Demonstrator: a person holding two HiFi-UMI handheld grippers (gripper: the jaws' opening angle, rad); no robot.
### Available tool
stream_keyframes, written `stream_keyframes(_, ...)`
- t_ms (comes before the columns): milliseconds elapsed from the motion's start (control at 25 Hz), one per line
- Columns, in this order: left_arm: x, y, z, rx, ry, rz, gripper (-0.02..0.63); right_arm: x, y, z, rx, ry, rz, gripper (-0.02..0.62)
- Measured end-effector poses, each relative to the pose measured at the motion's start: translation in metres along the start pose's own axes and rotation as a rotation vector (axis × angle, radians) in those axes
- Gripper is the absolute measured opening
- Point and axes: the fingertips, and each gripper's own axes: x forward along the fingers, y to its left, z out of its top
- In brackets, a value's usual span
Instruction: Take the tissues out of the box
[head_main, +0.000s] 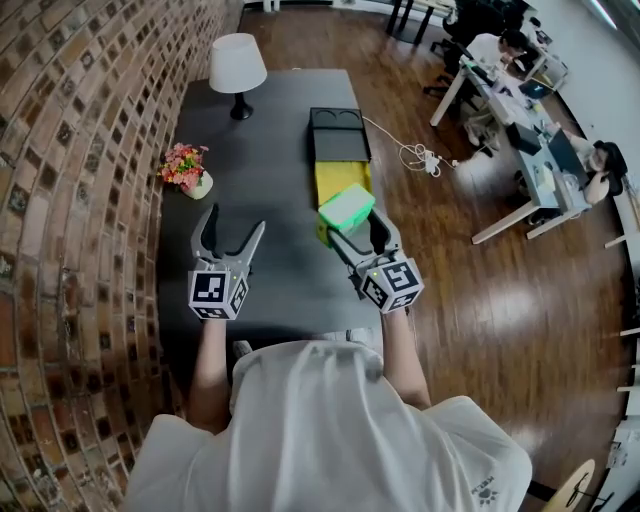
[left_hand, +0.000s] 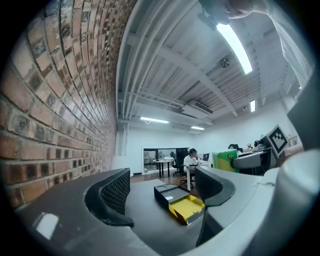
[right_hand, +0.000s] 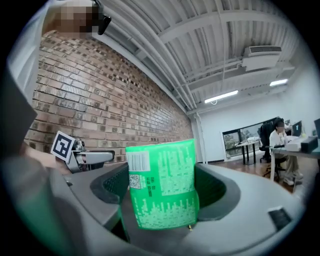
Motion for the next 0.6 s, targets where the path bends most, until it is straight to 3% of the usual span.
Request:
stream_keyframes(160, -0.007, 0.004, -0.002, 0.003, 0.003, 0.024, 0.392, 0.0, 0.005, 0.005, 0.061, -0.028, -0.006, 0.411)
stream_keyframes(600, -0.009, 0.006, -0.003, -0.002, 0.001, 0.037, 0.391, 0.002, 0.008, 0.006, -0.047, -0.005, -0.027, 0.41)
